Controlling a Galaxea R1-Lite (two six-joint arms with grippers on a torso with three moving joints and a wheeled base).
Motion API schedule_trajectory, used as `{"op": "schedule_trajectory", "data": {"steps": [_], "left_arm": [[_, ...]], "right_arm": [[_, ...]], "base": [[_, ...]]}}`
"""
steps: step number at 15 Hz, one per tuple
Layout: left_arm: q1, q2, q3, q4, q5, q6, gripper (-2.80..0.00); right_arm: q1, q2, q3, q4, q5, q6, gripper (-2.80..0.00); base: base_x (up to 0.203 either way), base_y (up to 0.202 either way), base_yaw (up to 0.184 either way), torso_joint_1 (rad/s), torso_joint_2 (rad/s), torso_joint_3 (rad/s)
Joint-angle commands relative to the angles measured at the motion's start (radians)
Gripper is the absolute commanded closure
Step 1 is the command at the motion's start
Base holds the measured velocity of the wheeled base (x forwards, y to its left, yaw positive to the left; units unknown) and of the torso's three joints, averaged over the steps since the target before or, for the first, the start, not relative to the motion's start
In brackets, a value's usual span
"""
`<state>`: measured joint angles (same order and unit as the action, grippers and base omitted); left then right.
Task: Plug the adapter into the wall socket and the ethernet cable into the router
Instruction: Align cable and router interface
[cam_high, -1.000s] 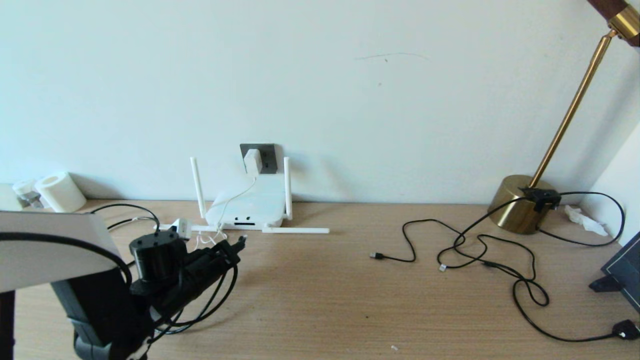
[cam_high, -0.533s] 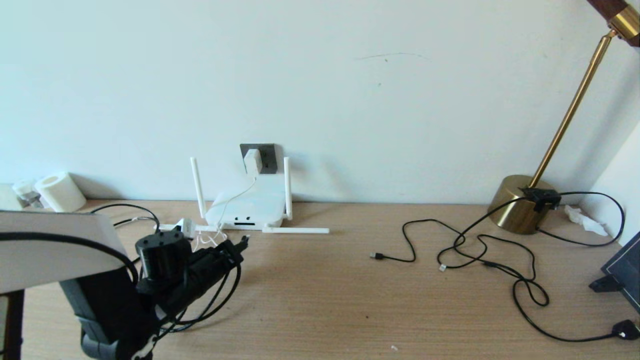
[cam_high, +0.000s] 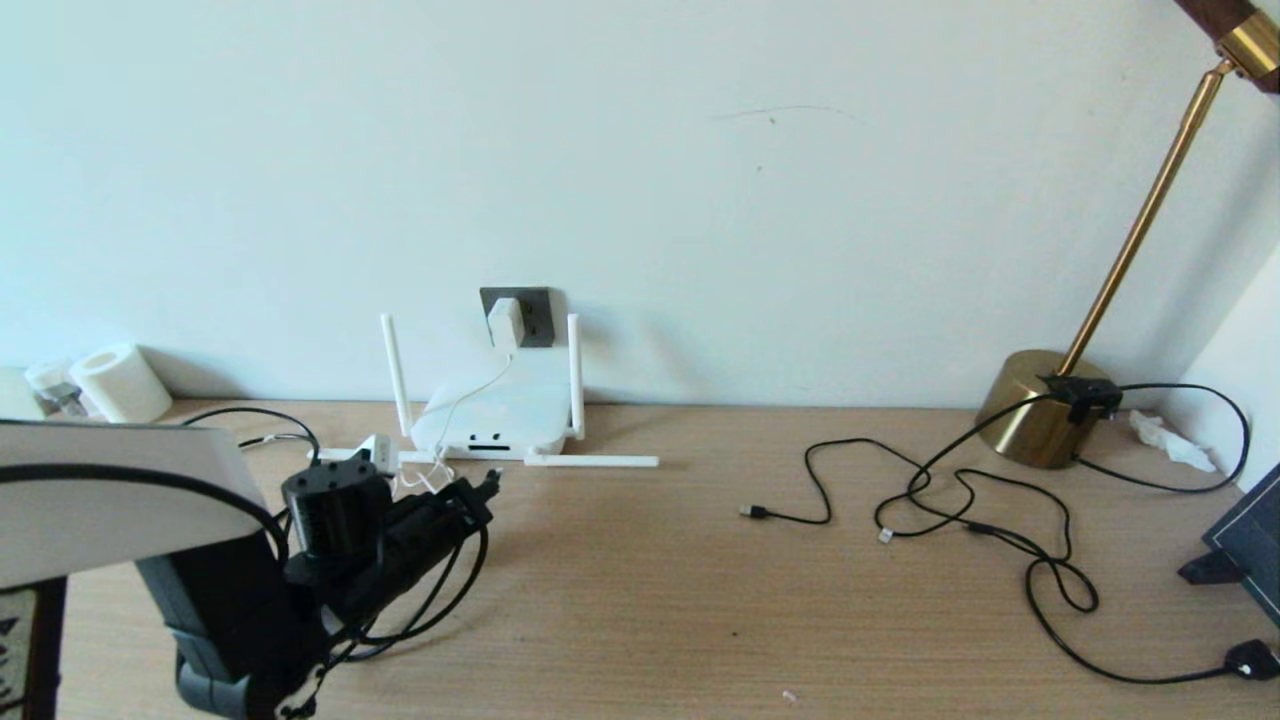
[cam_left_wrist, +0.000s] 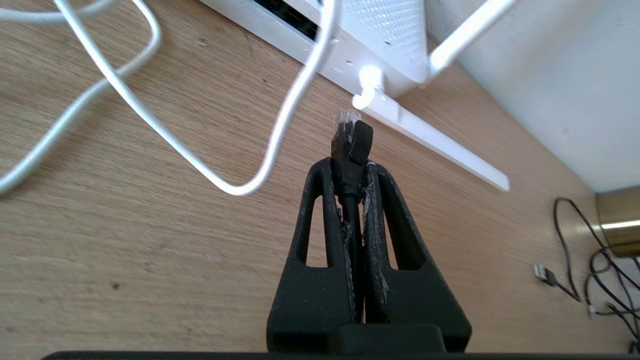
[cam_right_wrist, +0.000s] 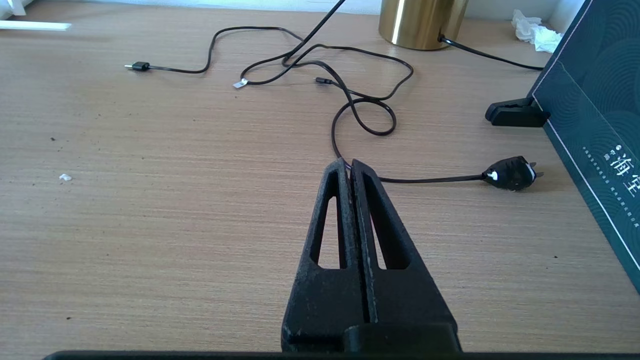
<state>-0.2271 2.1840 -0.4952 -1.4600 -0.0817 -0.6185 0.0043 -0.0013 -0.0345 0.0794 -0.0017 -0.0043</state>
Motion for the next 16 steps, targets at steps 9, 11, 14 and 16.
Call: {"op": "schedule_trajectory", "data": {"steps": [9, 11, 14, 16], "left_arm": [[0.000, 0.092, -0.113, -0.008, -0.004, -0.012, 0.00], [0.000, 0.106, -0.136, -0.008, -0.003, -0.023, 0.00], [0.003, 0.108, -0.151, -0.008, -0.002, -0.026, 0.00], [0.005, 0.108, -0.152, -0.008, -0.003, -0.026, 0.00]], "right_arm": [[0.000, 0.001, 0.000, 0.000, 0.000, 0.000, 0.00], [0.000, 0.001, 0.000, 0.000, 0.000, 0.000, 0.00], [0.000, 0.001, 0.001, 0.000, 0.000, 0.000, 0.00], [0.000, 0.001, 0.001, 0.000, 0.000, 0.000, 0.00]], "base": [[0.000, 0.000, 0.000, 0.000, 0.00, 0.000], [0.000, 0.000, 0.000, 0.000, 0.00, 0.000], [0.000, 0.000, 0.000, 0.000, 0.00, 0.000], [0.000, 0.000, 0.000, 0.000, 0.00, 0.000]]}}
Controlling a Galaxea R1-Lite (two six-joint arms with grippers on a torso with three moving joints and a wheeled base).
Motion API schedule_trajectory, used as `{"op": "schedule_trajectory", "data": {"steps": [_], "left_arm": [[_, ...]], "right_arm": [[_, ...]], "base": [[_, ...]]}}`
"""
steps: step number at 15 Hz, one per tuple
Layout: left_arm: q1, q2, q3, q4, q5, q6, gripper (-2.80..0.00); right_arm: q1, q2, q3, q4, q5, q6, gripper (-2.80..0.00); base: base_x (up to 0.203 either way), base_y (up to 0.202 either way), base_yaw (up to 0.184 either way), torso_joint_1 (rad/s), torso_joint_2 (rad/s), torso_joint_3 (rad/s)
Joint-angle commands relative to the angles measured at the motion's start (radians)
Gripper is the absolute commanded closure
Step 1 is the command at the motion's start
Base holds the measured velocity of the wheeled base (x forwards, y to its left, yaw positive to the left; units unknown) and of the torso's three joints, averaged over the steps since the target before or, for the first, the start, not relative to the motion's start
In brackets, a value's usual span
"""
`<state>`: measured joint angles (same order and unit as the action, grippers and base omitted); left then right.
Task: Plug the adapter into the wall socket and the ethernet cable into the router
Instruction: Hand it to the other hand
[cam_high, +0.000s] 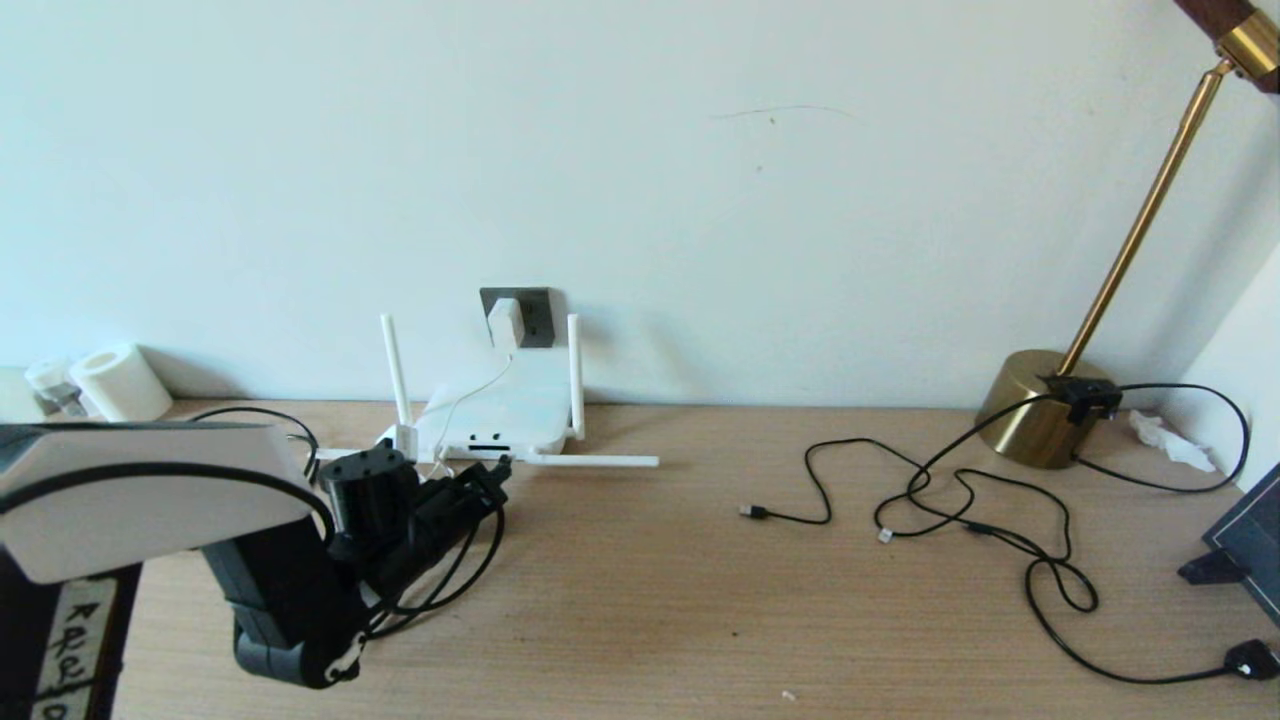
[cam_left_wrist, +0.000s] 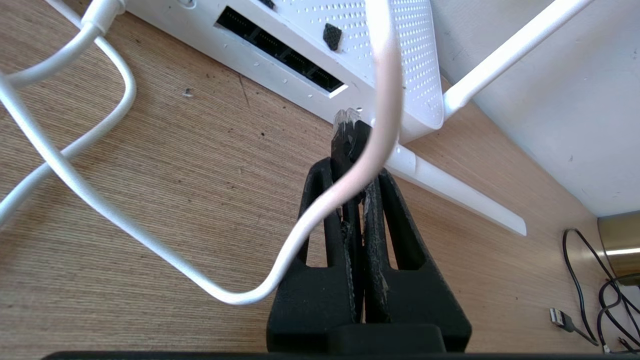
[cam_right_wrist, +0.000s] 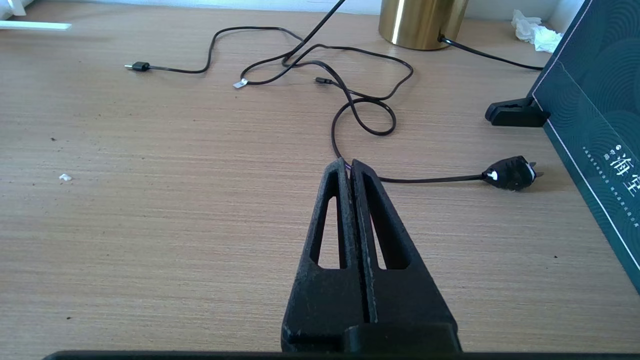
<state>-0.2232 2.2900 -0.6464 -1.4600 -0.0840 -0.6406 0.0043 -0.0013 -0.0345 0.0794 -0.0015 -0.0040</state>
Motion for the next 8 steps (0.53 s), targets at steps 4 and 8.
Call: {"op": "schedule_trajectory", "data": {"steps": [4, 8], "left_arm": [[0.007, 0.003, -0.012, -0.008, 0.001, -0.004, 0.00], [0.007, 0.009, -0.015, -0.008, 0.001, -0.004, 0.00]], "right_arm": [[0.000, 0.001, 0.001, 0.000, 0.000, -0.001, 0.00], [0.000, 0.001, 0.000, 0.000, 0.000, -0.001, 0.00]], "base": [[0.000, 0.000, 0.000, 0.000, 0.00, 0.000], [0.000, 0.000, 0.000, 0.000, 0.00, 0.000]]}}
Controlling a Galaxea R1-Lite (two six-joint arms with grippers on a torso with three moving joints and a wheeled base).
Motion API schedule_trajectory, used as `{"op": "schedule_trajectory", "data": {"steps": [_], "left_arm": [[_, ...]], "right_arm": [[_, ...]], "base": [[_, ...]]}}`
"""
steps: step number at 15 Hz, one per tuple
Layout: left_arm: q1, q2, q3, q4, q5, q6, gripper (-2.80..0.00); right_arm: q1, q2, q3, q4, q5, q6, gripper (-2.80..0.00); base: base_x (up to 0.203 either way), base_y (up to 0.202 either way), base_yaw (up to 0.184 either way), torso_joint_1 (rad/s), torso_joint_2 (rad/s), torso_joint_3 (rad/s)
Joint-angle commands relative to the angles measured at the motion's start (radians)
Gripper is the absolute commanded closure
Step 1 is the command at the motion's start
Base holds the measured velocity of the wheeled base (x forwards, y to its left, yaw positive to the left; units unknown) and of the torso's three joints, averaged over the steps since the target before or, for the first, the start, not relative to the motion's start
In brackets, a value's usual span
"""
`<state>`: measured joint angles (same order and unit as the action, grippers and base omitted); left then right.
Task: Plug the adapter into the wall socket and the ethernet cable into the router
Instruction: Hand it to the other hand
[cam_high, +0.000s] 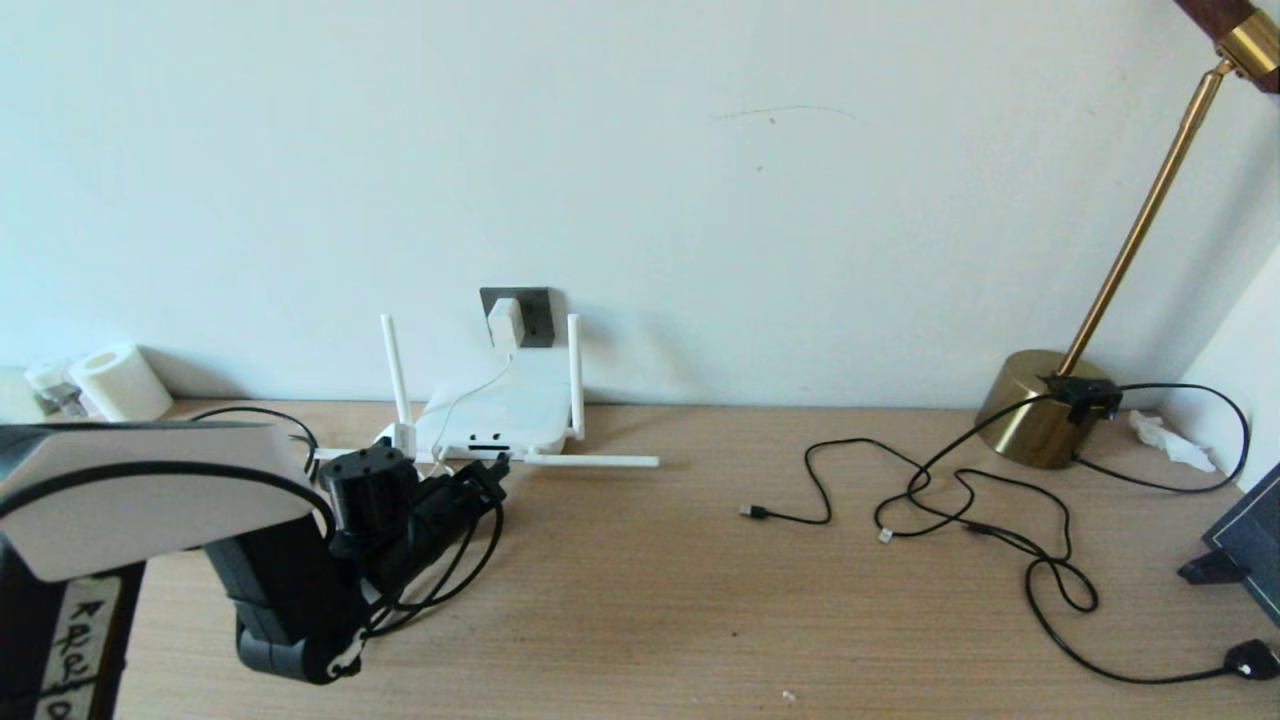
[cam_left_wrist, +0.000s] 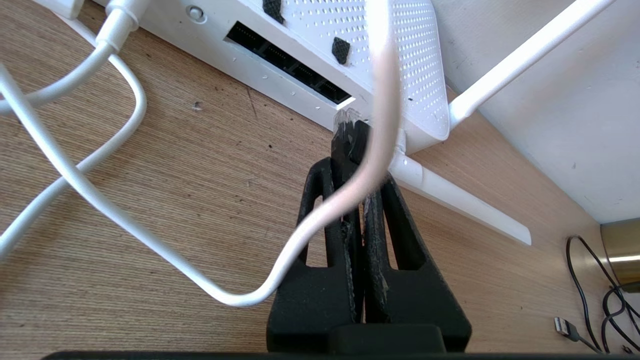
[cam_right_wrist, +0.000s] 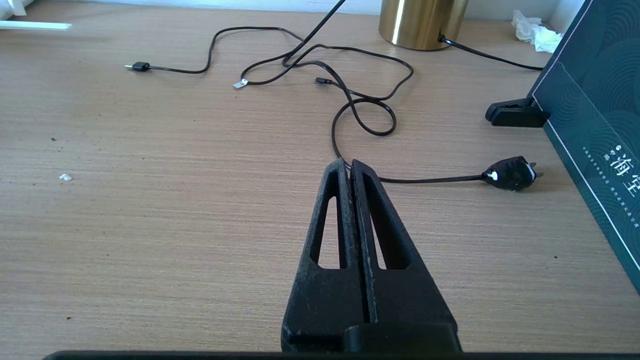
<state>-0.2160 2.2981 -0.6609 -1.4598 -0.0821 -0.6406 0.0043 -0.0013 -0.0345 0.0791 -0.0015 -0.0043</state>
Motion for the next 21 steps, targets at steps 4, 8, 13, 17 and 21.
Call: {"op": "schedule_trajectory", "data": {"steps": [4, 8, 13, 17, 21], "left_arm": [[0.003, 0.004, -0.006, -0.008, 0.001, -0.002, 0.00], [0.007, 0.008, -0.021, -0.008, 0.001, -0.001, 0.00], [0.007, 0.027, -0.036, -0.008, 0.001, -0.001, 0.00], [0.009, 0.040, -0.051, -0.008, 0.001, -0.001, 0.00], [0.009, 0.054, -0.057, -0.008, 0.001, -0.001, 0.00]], "right_arm": [[0.000, 0.001, 0.000, 0.001, 0.000, 0.000, 0.00], [0.000, 0.001, 0.001, 0.001, 0.000, 0.000, 0.00], [0.000, 0.001, 0.001, 0.001, 0.000, 0.000, 0.00], [0.000, 0.001, 0.001, 0.001, 0.000, 0.000, 0.00], [0.000, 0.001, 0.000, 0.001, 0.000, 0.000, 0.00]], "base": [[0.000, 0.000, 0.000, 0.000, 0.00, 0.000], [0.000, 0.000, 0.000, 0.000, 0.00, 0.000], [0.000, 0.000, 0.000, 0.000, 0.00, 0.000], [0.000, 0.000, 0.000, 0.000, 0.00, 0.000], [0.000, 0.000, 0.000, 0.000, 0.00, 0.000]]}}
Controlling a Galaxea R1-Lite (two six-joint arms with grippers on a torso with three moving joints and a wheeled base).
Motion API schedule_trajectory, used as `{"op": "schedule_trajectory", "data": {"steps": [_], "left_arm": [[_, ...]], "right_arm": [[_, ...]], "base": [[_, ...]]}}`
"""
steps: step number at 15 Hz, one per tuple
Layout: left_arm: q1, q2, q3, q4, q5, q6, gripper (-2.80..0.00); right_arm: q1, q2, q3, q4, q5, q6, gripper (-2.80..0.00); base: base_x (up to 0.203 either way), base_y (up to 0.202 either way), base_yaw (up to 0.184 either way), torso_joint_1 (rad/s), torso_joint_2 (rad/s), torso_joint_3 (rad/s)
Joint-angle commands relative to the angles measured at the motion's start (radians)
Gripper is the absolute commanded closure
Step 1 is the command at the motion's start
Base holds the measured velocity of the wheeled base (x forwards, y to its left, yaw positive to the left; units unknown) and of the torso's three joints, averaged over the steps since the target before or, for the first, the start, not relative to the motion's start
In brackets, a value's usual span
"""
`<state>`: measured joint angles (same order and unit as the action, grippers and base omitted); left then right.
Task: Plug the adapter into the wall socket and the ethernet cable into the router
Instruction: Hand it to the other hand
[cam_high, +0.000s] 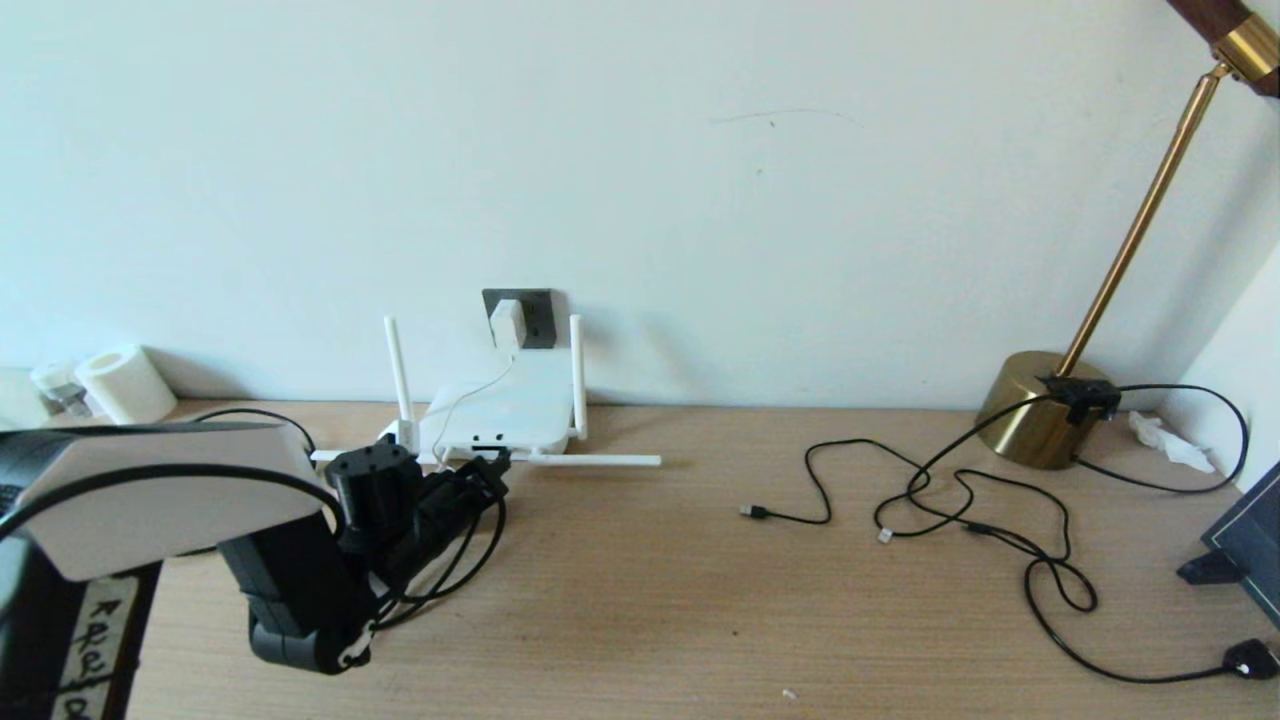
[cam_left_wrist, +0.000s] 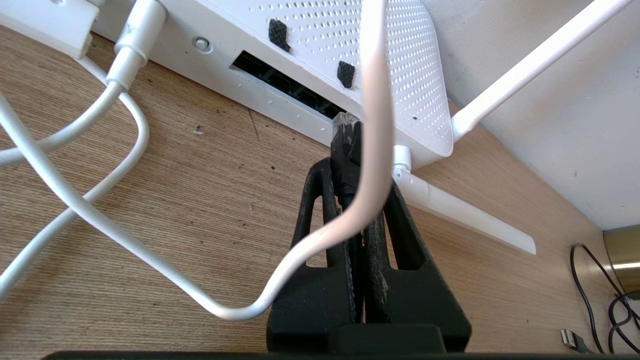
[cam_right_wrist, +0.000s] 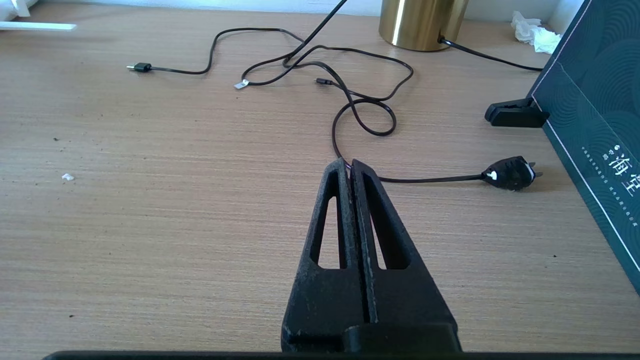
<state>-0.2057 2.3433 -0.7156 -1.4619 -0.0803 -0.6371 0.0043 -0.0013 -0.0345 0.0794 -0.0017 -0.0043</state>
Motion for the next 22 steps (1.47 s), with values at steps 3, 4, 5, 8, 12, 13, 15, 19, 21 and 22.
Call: {"op": "schedule_trajectory", "data": {"steps": [3, 4, 5, 8, 12, 13, 15, 19, 21, 22], "left_arm": [[0.000, 0.011, -0.004, -0.006, -0.001, -0.003, 0.00], [-0.001, 0.011, -0.004, -0.006, -0.001, -0.003, 0.00], [0.000, 0.011, -0.005, -0.006, -0.001, -0.003, 0.00], [0.000, 0.013, -0.019, -0.006, 0.001, -0.003, 0.00], [0.000, 0.013, -0.016, -0.006, 0.001, -0.004, 0.00], [0.000, 0.013, -0.013, -0.006, 0.001, -0.004, 0.00], [0.006, 0.013, -0.013, -0.006, 0.001, -0.004, 0.00], [0.008, 0.013, -0.013, -0.006, 0.001, -0.004, 0.00], [0.009, 0.013, -0.013, -0.006, 0.001, -0.004, 0.00], [0.009, 0.013, -0.013, -0.006, 0.001, -0.004, 0.00]], "right_arm": [[0.000, 0.001, 0.001, 0.000, 0.000, 0.000, 0.00], [0.000, 0.001, 0.001, 0.000, 0.000, 0.000, 0.00], [0.000, 0.001, 0.001, 0.000, 0.000, 0.000, 0.00], [0.000, 0.001, 0.000, 0.000, 0.000, 0.000, 0.00], [0.000, 0.001, -0.001, 0.000, 0.000, 0.000, 0.00], [0.000, 0.001, -0.001, 0.000, 0.000, 0.000, 0.00], [0.000, 0.001, -0.001, 0.000, 0.000, 0.000, 0.00], [0.000, 0.001, 0.000, 0.000, 0.000, 0.000, 0.00], [0.000, 0.001, 0.001, 0.000, 0.000, 0.000, 0.00], [0.000, 0.001, 0.001, 0.000, 0.000, 0.000, 0.00]], "base": [[0.000, 0.000, 0.000, 0.000, 0.00, 0.000], [0.000, 0.000, 0.000, 0.000, 0.00, 0.000], [0.000, 0.000, 0.000, 0.000, 0.00, 0.000], [0.000, 0.000, 0.000, 0.000, 0.00, 0.000], [0.000, 0.000, 0.000, 0.000, 0.00, 0.000], [0.000, 0.000, 0.000, 0.000, 0.00, 0.000], [0.000, 0.000, 0.000, 0.000, 0.00, 0.000], [0.000, 0.000, 0.000, 0.000, 0.00, 0.000], [0.000, 0.000, 0.000, 0.000, 0.00, 0.000], [0.000, 0.000, 0.000, 0.000, 0.00, 0.000]]}}
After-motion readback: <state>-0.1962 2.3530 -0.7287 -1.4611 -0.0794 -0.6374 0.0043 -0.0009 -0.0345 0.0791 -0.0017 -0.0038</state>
